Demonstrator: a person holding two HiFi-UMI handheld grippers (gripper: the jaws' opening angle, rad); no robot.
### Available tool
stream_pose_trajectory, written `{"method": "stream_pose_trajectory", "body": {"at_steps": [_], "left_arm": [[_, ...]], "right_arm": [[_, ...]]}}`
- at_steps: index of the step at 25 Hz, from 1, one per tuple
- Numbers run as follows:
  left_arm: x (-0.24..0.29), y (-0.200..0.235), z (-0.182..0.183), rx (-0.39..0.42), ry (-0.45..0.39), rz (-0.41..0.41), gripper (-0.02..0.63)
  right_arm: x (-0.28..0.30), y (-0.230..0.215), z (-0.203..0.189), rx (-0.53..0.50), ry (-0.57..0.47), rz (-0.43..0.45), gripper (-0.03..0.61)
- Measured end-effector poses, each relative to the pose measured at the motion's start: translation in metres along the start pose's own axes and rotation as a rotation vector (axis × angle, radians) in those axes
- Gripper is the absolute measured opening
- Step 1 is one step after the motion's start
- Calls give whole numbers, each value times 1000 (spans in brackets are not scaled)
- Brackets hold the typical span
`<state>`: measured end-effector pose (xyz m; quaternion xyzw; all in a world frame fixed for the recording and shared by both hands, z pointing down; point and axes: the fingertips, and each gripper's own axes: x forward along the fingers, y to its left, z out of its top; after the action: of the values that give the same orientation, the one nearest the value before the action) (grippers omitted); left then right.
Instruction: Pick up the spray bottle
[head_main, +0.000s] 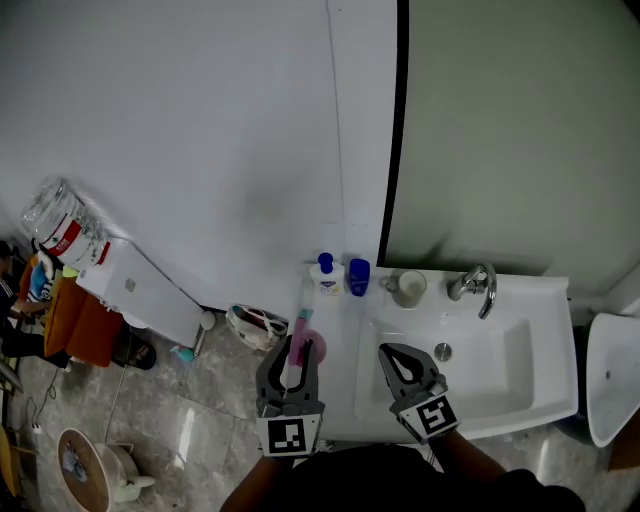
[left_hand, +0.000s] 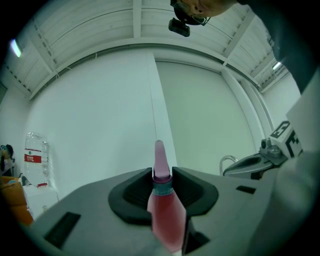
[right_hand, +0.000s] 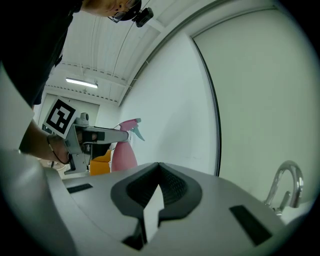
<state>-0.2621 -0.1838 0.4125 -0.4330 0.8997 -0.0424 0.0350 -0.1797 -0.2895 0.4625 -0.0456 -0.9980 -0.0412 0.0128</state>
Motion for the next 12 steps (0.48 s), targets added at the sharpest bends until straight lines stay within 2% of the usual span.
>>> {"method": "stream_pose_trajectory", "body": {"at_steps": [6, 12], "left_arm": [[-14, 15, 20, -6, -29, 9, 117], [-23, 27, 19, -14, -24, 10, 117]], "right_arm": [[7, 8, 19, -19, -31, 16, -2], [12, 28, 27, -39, -55, 46, -2]]}}
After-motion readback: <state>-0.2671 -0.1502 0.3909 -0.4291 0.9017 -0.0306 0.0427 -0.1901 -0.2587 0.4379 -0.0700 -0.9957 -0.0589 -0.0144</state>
